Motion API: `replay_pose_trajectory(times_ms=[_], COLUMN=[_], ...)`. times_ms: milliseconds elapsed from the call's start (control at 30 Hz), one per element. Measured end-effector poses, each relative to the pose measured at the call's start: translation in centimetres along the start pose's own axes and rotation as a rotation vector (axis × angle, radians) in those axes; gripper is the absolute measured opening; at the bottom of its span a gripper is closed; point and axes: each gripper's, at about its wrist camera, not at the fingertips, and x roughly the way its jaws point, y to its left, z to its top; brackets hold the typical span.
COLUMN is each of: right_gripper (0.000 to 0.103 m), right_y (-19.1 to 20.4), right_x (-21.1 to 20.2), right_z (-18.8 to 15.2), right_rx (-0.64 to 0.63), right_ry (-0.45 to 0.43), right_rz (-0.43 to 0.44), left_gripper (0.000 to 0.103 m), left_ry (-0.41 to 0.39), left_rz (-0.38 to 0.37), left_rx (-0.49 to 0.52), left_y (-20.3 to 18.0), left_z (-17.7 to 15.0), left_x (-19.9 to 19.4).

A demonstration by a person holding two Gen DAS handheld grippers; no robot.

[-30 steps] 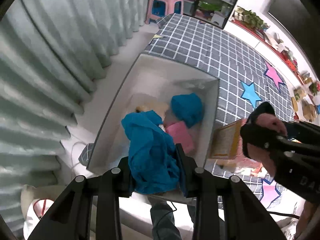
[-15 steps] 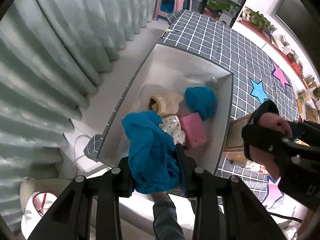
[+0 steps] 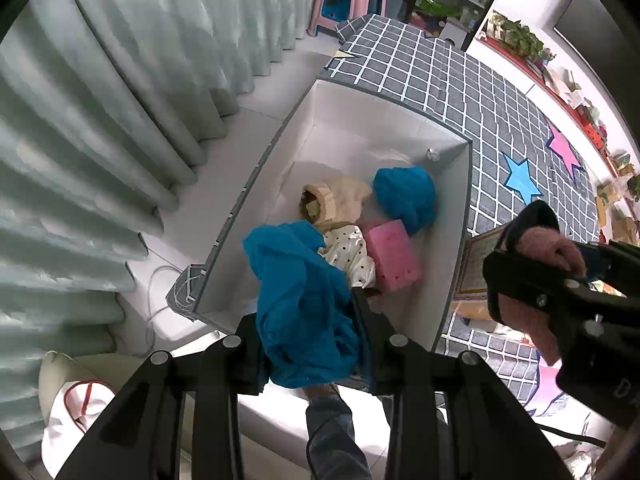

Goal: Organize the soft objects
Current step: 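Lower the blue cloth and pink-and-black fabric into the box and open both tools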

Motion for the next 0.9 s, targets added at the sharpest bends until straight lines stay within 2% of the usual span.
replay_pose_trajectory(times_ms=[767, 833, 900], right_gripper=[0.046, 0.046, 0.046], right_y=[-1.0, -1.1, -1.2], right_x=[1.7, 2.1, 2.4], right_z=[1.6, 2.0, 2.3], right_rx=[0.024, 0.029, 0.034], right_ry=[0.029, 0.032, 0.035], right_rz=[0.006, 0.014, 0.033], left_gripper=[0.037, 0.038, 0.044], left_ry=[0.051, 0.058, 0.051], left_rz=[0.018, 0.019, 0.011], left_rx=[0.011, 0.010, 0.006], left_y=[-0.5, -0.5, -0.5], left_z=[1.9, 2.2, 2.4], left_x=[2.4, 2.7, 2.8])
